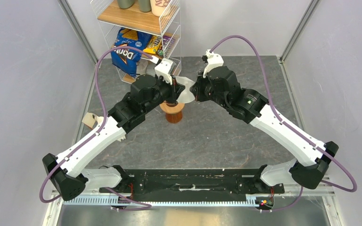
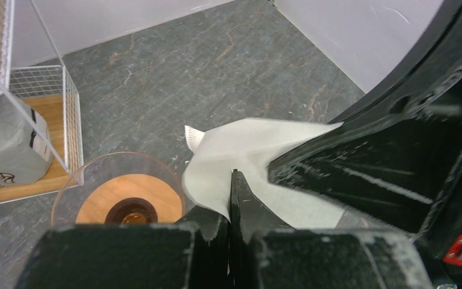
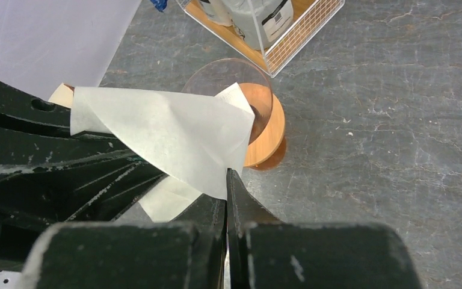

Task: Place the coffee filter in the dripper

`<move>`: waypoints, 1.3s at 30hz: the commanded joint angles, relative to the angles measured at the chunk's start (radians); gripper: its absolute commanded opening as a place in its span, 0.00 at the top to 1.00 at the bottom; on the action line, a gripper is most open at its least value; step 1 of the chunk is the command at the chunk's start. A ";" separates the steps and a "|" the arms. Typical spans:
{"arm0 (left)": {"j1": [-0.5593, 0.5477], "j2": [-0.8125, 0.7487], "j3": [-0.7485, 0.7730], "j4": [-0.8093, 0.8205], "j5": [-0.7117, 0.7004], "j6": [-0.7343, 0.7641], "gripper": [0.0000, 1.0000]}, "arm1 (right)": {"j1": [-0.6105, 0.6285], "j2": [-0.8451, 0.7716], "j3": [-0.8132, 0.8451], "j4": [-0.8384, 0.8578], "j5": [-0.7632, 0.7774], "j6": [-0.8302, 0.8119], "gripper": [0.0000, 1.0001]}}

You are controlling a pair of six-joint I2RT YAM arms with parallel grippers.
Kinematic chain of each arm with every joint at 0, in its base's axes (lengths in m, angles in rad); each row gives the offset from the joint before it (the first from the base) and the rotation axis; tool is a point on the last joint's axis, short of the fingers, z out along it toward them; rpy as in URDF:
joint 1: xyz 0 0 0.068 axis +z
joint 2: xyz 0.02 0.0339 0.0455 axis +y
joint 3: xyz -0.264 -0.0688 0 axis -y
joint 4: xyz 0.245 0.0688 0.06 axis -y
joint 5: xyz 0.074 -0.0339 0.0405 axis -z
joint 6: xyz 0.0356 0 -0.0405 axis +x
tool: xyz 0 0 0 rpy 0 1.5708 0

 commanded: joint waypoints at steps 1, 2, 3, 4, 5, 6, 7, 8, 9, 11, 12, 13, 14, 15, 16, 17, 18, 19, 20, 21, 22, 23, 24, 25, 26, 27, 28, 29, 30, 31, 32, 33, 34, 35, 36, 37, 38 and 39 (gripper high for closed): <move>-0.019 0.008 0.049 0.037 0.016 -0.037 0.98 | 0.020 0.009 0.021 0.044 0.022 -0.029 1.00; -0.020 0.007 0.048 0.034 0.018 -0.040 0.98 | 0.021 0.011 0.022 0.049 0.019 -0.034 1.00; -0.022 0.008 0.047 0.030 0.019 -0.048 0.98 | 0.024 0.011 0.022 0.053 0.016 -0.038 1.00; -0.022 0.009 0.047 0.024 0.022 -0.055 0.98 | 0.026 0.012 0.022 0.059 0.013 -0.044 1.00; -0.023 0.009 0.047 0.017 0.027 -0.060 0.98 | 0.028 0.015 0.022 0.063 0.008 -0.049 1.00; -0.024 0.010 0.048 0.012 0.030 -0.063 0.98 | 0.029 0.014 0.023 0.067 0.004 -0.051 1.00; -0.024 0.008 0.050 0.002 0.029 -0.067 0.98 | 0.029 0.012 0.020 0.074 -0.005 -0.056 1.00; -0.024 0.006 0.053 -0.010 0.024 -0.064 0.98 | 0.029 0.009 0.018 0.080 -0.009 -0.060 1.00; -0.023 0.001 0.056 -0.027 0.017 -0.059 0.98 | 0.029 0.007 0.016 0.082 -0.010 -0.064 1.00; -0.019 -0.012 0.064 -0.065 0.009 -0.042 0.98 | 0.029 0.002 0.020 0.071 -0.017 -0.082 1.00; -0.015 -0.021 0.070 -0.092 0.010 -0.033 0.98 | 0.027 -0.001 0.021 0.058 -0.017 -0.089 1.00; -0.009 -0.029 0.076 -0.112 0.009 -0.027 0.98 | 0.025 -0.010 0.021 0.051 -0.017 -0.092 0.95; 0.005 -0.039 0.082 -0.142 0.017 -0.026 0.98 | 0.022 -0.018 0.019 0.043 -0.026 -0.098 0.89; 0.026 -0.045 0.091 -0.176 0.038 -0.027 0.98 | 0.020 -0.030 0.015 0.040 -0.037 -0.108 0.81; 0.047 -0.047 0.103 -0.207 0.054 -0.034 0.98 | 0.019 -0.042 0.012 0.038 -0.043 -0.114 0.72; 0.077 -0.048 0.120 -0.247 0.093 -0.042 0.98 | 0.020 -0.052 0.010 0.032 -0.055 -0.126 0.61; 0.102 -0.043 0.144 -0.292 0.128 -0.045 0.98 | 0.018 -0.065 0.008 0.025 -0.067 -0.136 0.54; 0.133 -0.036 0.168 -0.333 0.152 -0.044 0.98 | 0.016 -0.076 0.004 0.021 -0.084 -0.148 0.47; 0.164 -0.024 0.203 -0.379 0.181 -0.040 0.98 | 0.014 -0.089 0.001 0.021 -0.101 -0.163 0.41; 0.188 -0.011 0.231 -0.416 0.210 -0.037 0.98 | 0.011 -0.101 -0.002 0.020 -0.115 -0.175 0.35; 0.218 0.010 0.272 -0.468 0.234 -0.036 0.98 | 0.008 -0.109 -0.001 0.017 -0.132 -0.187 0.29; 0.237 0.030 0.309 -0.523 0.257 -0.028 0.98 | 0.006 -0.117 0.004 0.011 -0.144 -0.197 0.22; 0.251 0.061 0.352 -0.565 0.271 -0.017 0.98 | 0.002 -0.122 0.013 0.001 -0.155 -0.209 0.17; 0.261 0.093 0.399 -0.618 0.292 -0.005 0.98 | -0.002 -0.123 0.021 -0.012 -0.158 -0.217 0.14; 0.270 0.121 0.436 -0.659 0.305 0.005 0.98 | -0.009 -0.122 0.033 -0.024 -0.157 -0.223 0.11; 0.276 0.156 0.479 -0.703 0.317 0.013 0.98 | -0.018 -0.122 0.042 -0.038 -0.159 -0.228 0.09; 0.281 0.193 0.521 -0.752 0.324 0.026 0.98 | -0.029 -0.121 0.050 -0.052 -0.160 -0.232 0.07; 0.286 0.224 0.552 -0.784 0.332 0.034 0.98 | -0.042 -0.118 0.053 -0.066 -0.158 -0.233 0.06; 0.288 0.255 0.583 -0.819 0.343 0.040 0.98 | -0.051 -0.118 0.052 -0.076 -0.157 -0.233 0.05; 0.289 0.284 0.606 -0.849 0.343 0.047 0.98 | -0.063 -0.119 0.052 -0.082 -0.159 -0.230 0.04; 0.292 0.311 0.626 -0.865 0.343 0.050 0.98 | -0.070 -0.120 0.051 -0.090 -0.162 -0.229 0.03; 0.295 0.327 0.633 -0.873 0.342 0.055 0.97 | -0.075 -0.122 0.050 -0.095 -0.161 -0.230 0.03; 0.295 0.345 0.643 -0.880 0.335 0.062 0.96 | -0.078 -0.123 0.048 -0.097 -0.157 -0.236 0.03; 0.294 0.367 0.658 -0.893 0.322 0.068 0.95 | -0.082 -0.126 0.046 -0.099 -0.152 -0.239 0.03; 0.297 0.384 0.666 -0.905 0.315 0.072 0.95 | -0.085 -0.129 0.046 -0.102 -0.148 -0.243 0.03; 0.302 0.405 0.678 -0.915 0.314 0.079 0.94 | -0.090 -0.130 0.046 -0.106 -0.145 -0.244 0.03; 0.306 0.424 0.687 -0.927 0.313 0.080 0.94 | -0.092 -0.133 0.045 -0.108 -0.144 -0.246 0.03; 0.314 0.437 0.692 -0.932 0.313 0.079 0.93 | -0.095 -0.133 0.046 -0.112 -0.144 -0.247 0.03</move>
